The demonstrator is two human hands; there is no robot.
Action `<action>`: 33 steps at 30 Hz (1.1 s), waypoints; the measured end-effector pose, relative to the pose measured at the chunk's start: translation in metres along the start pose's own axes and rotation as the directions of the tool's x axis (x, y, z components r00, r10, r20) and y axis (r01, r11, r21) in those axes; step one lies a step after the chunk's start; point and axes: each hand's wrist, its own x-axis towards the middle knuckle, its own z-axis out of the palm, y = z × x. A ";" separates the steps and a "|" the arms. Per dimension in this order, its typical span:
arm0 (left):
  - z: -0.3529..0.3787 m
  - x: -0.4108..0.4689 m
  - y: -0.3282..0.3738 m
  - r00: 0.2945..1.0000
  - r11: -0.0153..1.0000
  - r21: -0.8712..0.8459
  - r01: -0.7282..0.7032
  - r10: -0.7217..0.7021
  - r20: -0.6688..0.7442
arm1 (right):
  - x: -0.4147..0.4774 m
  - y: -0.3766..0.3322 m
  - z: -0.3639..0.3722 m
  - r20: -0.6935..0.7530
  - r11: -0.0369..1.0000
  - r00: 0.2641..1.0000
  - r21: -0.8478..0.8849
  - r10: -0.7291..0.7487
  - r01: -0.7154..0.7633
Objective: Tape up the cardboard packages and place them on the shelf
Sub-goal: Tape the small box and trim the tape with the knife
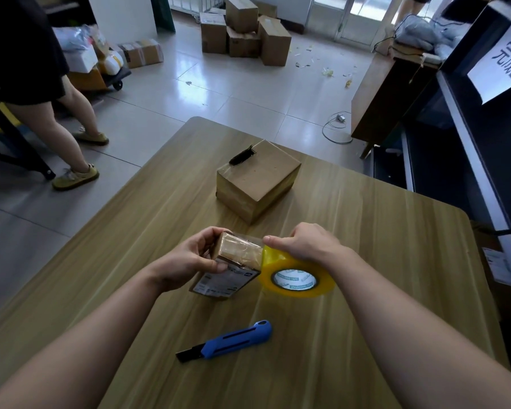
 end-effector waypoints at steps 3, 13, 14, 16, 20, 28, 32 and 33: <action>-0.004 -0.001 0.001 1.000 1.000 0.027 0.006 -0.006 -0.003 | -0.002 -0.005 -0.002 0.000 1.000 1.000 -0.027 -0.012 0.012; -0.016 -0.011 0.001 0.999 0.998 0.015 0.055 -0.055 -0.001 | -0.011 -0.024 -0.005 0.071 0.995 0.997 -0.101 -0.018 0.025; -0.017 -0.011 0.001 0.998 0.998 0.022 0.061 -0.061 -0.001 | -0.012 -0.025 -0.006 0.076 0.994 0.997 -0.105 -0.018 0.026; -0.020 -0.013 0.001 0.997 0.997 0.035 0.076 -0.076 0.005 | -0.013 -0.028 -0.009 0.083 0.994 0.996 -0.102 -0.015 0.024; -0.024 -0.012 0.004 0.995 0.995 0.033 0.096 -0.097 0.033 | -0.014 -0.031 -0.017 0.071 0.996 0.997 -0.090 -0.017 0.023; -0.027 -0.009 0.002 0.994 0.995 0.023 0.096 -0.097 0.052 | -0.020 -0.033 -0.012 0.064 0.992 0.998 -0.123 -0.005 0.013; -0.029 -0.011 0.000 0.994 0.996 0.011 0.084 -0.084 0.064 | -0.022 -0.034 0.000 0.053 0.991 0.998 -0.133 -0.026 0.033; -0.030 -0.012 -0.001 0.994 0.997 0.008 0.081 -0.081 0.068 | -0.022 -0.035 0.003 0.044 0.989 0.998 -0.142 -0.033 0.039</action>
